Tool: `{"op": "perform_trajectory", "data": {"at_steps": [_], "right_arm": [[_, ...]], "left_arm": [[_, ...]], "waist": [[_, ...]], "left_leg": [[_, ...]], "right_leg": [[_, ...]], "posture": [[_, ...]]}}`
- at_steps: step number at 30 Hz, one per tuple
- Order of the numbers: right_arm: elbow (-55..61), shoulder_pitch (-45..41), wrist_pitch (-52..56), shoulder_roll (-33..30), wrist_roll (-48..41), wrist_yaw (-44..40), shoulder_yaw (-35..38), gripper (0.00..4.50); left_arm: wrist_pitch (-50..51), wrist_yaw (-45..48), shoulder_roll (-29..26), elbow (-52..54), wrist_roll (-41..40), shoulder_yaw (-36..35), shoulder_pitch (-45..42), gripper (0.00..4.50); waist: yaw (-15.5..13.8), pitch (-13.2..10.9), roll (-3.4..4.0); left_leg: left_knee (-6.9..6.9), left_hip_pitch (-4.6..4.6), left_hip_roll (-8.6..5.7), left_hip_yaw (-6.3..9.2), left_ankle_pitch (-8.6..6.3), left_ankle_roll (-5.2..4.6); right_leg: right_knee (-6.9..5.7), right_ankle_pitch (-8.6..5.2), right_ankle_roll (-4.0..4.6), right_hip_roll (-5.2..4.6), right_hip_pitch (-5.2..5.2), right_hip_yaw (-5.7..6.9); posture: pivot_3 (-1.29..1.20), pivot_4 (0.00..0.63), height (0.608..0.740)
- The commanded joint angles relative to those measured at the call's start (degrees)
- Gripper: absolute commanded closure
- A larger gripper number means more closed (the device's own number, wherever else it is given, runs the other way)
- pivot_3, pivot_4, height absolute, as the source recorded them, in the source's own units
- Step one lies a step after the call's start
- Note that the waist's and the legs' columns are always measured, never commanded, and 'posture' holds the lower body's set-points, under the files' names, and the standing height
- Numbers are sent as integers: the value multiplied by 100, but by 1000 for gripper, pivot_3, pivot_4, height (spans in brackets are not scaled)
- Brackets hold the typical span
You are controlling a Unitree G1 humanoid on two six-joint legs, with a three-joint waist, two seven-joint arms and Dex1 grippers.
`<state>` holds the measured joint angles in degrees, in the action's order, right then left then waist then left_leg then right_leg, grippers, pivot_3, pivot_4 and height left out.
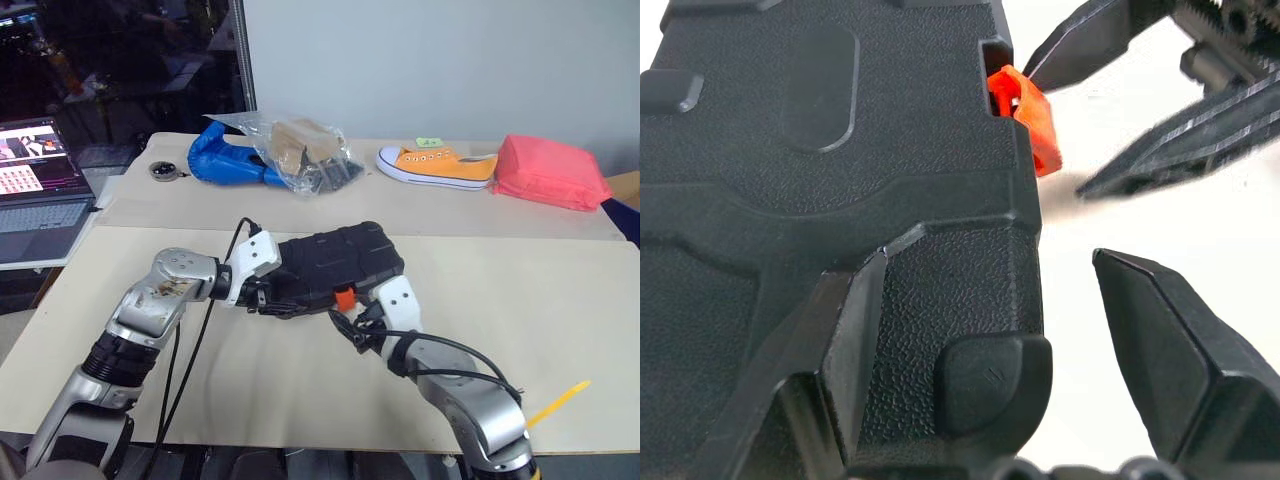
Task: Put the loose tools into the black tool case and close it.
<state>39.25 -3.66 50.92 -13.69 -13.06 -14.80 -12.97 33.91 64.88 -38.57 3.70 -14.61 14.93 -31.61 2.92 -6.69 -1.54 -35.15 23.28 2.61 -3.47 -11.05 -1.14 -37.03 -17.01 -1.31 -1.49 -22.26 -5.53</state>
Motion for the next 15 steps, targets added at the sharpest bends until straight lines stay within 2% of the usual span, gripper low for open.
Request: {"op": "perform_trajectory", "data": {"at_steps": [1,6,8,15], "right_arm": [[487,85,268,-194,-377,-232,346,2197],[263,-76,456,-293,-459,-235,377,3986],[49,-242,447,-233,-419,-177,314,4491],[-1047,-895,25,105,3,94,-16,4491]], "left_arm": [[208,36,3,-417,227,399,237,983],[21,100,7,-572,281,403,212,983],[-60,122,6,-624,304,409,195,983],[-229,194,-9,-712,332,427,187,983]], "waist": [[-31,0,-2],[-29,0,-2],[-27,0,-2],[-20,1,-4]], "left_leg": [[1,0,-1,0,0,0],[0,-3,-1,0,0,0],[0,-6,0,0,1,-1],[0,-10,0,-1,1,-1]], "right_leg": [[1,0,-1,1,0,0],[1,-2,-4,3,0,0],[0,-3,-5,5,1,0],[0,-1,-2,7,2,-1]], "posture": [[0,150,740],[0,150,740],[0,150,740],[0,150,740]]}}
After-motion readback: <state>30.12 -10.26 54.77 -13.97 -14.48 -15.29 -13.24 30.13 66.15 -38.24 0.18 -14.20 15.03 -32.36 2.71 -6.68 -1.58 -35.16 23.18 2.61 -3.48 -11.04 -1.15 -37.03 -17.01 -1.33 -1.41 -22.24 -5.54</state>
